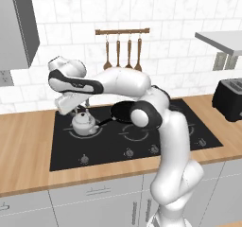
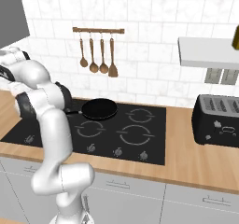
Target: Pick the kettle from the counter and place it on a stove burner. Then turn the burner on.
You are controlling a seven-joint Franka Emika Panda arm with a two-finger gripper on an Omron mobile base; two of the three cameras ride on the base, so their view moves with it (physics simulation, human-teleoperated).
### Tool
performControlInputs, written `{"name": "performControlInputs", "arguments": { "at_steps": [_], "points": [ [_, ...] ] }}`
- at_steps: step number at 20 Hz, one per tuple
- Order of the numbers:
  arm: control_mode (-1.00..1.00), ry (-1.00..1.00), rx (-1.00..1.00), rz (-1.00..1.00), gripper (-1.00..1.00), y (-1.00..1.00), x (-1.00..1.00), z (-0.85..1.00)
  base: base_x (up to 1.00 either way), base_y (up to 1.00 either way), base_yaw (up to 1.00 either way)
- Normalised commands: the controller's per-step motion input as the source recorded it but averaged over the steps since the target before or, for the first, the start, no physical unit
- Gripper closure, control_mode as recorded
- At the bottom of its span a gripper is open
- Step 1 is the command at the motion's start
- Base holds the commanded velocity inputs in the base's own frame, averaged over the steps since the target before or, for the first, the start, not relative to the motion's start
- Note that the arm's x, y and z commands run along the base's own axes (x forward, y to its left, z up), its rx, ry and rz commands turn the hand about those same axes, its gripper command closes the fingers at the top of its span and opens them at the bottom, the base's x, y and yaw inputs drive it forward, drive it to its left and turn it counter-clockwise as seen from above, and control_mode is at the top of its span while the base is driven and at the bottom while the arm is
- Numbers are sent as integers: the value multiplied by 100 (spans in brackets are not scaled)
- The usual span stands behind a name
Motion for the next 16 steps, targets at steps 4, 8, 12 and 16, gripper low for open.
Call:
{"name": "performControlInputs", "arguments": {
  "at_steps": [4, 8, 12, 16],
  "points": [
    [-100, 0, 20, -2, -100, 8, -100, 32, 0, 0, 0],
    [-100, 0, 20, -17, -100, 0, -100, -27, 0, 0, 0],
    [-100, 0, 7, -26, -100, 0, -82, -50, 0, 0, 0],
    [-100, 0, 0, -24, -100, 0, -46, -49, 0, 0, 0]
  ]
}}
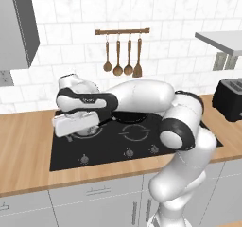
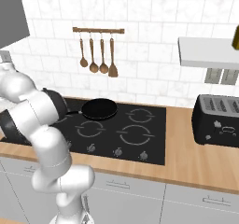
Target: Pick the kettle from the counter and place it on a stove burner. Then turn the burner on.
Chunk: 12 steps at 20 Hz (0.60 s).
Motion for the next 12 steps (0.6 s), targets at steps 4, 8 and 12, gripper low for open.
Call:
{"name": "performControlInputs", "arguments": {
  "at_steps": [4, 8, 12],
  "points": [
    [-100, -1, -2, -18, -100, 0, 0, -55, 0, 0, 0],
    [-100, 0, -6, -32, -100, 0, 28, -60, 0, 0, 0],
    [-100, -1, -4, -31, -100, 0, 42, -48, 0, 0, 0]
  ]
}}
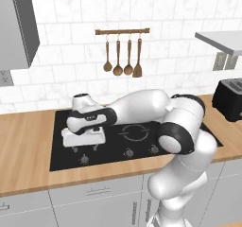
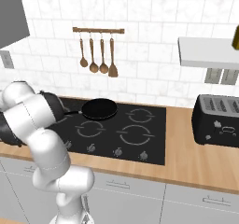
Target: Pick the kettle from the counter and place it on a stove burner. Then turn the burner on.
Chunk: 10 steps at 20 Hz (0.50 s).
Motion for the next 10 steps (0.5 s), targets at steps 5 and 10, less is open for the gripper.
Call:
{"name": "performControlInputs", "arguments": {
  "at_steps": [5, 10],
  "points": [
    [-100, -8, 0, -14, -100, 7, 38, -21, 0, 0, 0],
    [-100, -10, -5, -7, -100, 33, 8, -26, 0, 0, 0]
  ]
}}
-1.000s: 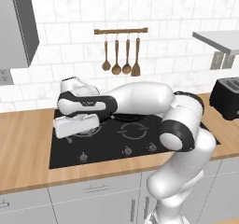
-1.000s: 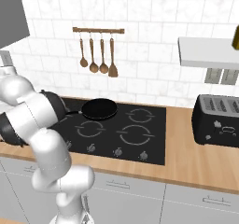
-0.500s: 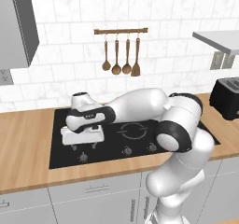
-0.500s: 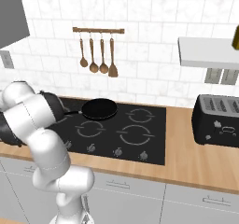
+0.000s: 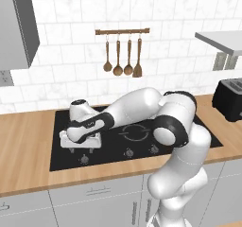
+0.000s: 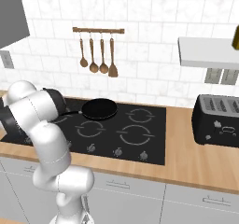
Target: Pick the kettle from the counter and place it on a stove burner. Then turn the burner on.
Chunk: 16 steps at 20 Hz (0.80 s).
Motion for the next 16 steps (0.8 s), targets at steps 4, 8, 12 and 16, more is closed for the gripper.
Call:
{"name": "performControlInputs", "arguments": {
  "at_steps": [4, 8, 12, 16],
  "points": [
    [-100, 0, -6, 0, -100, 1, -11, -34, 0, 0, 0],
    [-100, 2, -3, 0, -100, 0, 0, -20, 0, 0, 0],
    [-100, 2, -4, 0, -100, 0, 0, -22, 0, 0, 0],
    [-100, 0, -2, 0, -100, -1, 3, -14, 0, 0, 0]
  ]
}}
